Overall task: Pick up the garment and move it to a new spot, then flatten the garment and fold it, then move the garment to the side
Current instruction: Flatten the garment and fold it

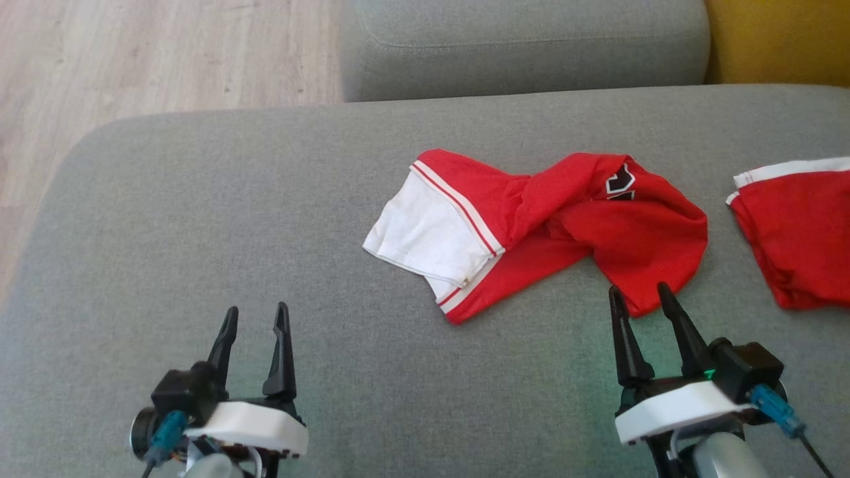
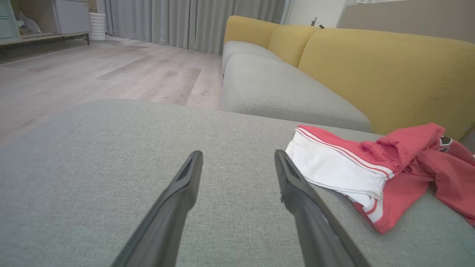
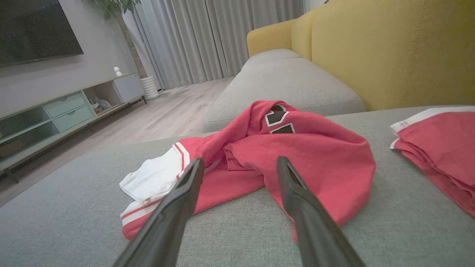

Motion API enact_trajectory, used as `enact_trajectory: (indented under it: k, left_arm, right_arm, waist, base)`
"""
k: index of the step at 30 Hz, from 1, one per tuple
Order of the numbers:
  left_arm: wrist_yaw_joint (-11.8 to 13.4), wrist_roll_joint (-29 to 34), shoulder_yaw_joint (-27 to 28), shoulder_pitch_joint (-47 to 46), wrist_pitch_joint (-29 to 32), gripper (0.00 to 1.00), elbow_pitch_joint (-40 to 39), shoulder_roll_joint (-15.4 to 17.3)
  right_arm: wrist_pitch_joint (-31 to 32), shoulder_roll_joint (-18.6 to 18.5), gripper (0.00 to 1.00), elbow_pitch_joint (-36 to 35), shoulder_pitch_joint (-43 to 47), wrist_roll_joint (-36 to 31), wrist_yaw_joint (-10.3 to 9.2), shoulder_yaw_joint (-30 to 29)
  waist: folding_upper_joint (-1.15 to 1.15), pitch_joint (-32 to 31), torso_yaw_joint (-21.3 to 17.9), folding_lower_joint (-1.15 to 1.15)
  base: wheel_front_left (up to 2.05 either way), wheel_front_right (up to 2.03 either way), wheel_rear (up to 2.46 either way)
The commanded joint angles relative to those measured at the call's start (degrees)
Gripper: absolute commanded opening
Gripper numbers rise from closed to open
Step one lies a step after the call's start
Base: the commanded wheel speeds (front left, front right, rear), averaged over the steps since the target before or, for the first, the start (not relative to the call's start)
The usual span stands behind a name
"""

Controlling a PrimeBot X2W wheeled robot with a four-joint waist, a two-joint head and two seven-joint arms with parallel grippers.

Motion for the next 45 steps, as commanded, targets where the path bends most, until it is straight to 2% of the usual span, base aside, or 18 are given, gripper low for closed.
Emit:
enact_trajectory:
  k: [1, 4, 11, 18, 22, 30, 31, 32, 39, 45]
  left_arm:
    - [-0.53, 0.97, 2.13, -1.73, -0.71, 1.0, -1.54, 0.62]
    - [-1.49, 2.39, 0.79, -4.17, -0.29, 1.0, -0.15, 0.69]
    - [-2.84, 4.45, -2.89, -14.5, 9.12, 1.0, 6.92, 0.54]
    - [-5.62, 3.25, -3.49, -24.22, 15.27, 1.0, 14.25, -0.42]
    - [-6.09, 3.31, -3.61, -28.24, 16.52, 1.0, 18.13, -0.66]
    - [-5.22, 3.24, -3.98, -31.23, 18.43, 1.0, 25.6, -1.32]
    - [-5.3, 3.14, -4.07, -31.3, 18.62, 0.59, 26.26, -1.41]
    - [-5.43, 3.08, -4.19, -31.29, 18.69, 0.0, 26.8, -1.49]
    - [-7.25, 2.2, -4.86, -30.56, 17.8, 0.0, 27.46, -2.52]
    - [-11.37, -1.56, -3.32, -29.97, 16.0, 0.0, 23.29, -3.23]
  right_arm:
    - [-0.62, -0.21, 1.0, -2.05, -1.31, -0.37, 0.39, 1.53]
    - [-0.62, -0.21, 1.0, -2.47, -1.87, -0.49, 0.39, 1.59]
    - [-0.62, -0.21, 1.0, -3.6, -3.66, -0.67, 0.39, 2.13]
    - [-0.62, -0.21, 1.0, -4.66, -6.33, 0.32, 0.39, 2.78]
    - [-0.62, -0.21, 1.0, -4.89, -6.87, 0.98, 0.39, 3.15]
    - [-0.62, -0.21, 1.0, -4.72, -6.95, 1.72, 0.39, 3.5]
    - [-0.62, -0.21, 1.0, -4.66, -6.94, 1.77, 0.39, 3.49]
    - [-0.62, -0.21, 1.0, -4.56, -6.91, 1.79, 0.39, 3.44]
    - [-0.62, -0.21, 1.0, -3.61, -6.08, 1.21, 0.39, 3.08]
    - [-0.62, -0.21, 1.0, -2.86, -5.74, 0.72, 0.39, 3.35]
  waist:
    - [0.0, 0.56, -0.42, 0.01]
    - [0.0, 1.95, -1.29, 0.01]
    - [0.0, 7.44, -4.08, 0.01]
    - [0.0, 12.74, -8.08, 0.01]
    - [0.0, 14.43, -9.82, 0.01]
    - [0.0, 14.65, -11.51, 0.01]
    - [0.0, 14.51, -11.56, 0.01]
    - [0.0, 14.26, -11.54, 0.01]
    - [0.0, 12.07, -10.55, 0.01]
    - [0.0, 8.7, -9.75, 0.01]
  base:
    - [0.0, 0.0, 0.0]
    - [0.0, 0.0, 0.0]
    - [0.0, 0.0, 0.0]
    - [0.0, 0.0, 0.0]
    - [0.0, 0.0, 0.0]
    - [0.0, 0.0, 0.0]
    - [0.0, 0.0, 0.0]
    - [0.0, 0.0, 0.0]
    - [0.0, 0.0, 0.0]
    - [0.0, 0.0, 0.0]
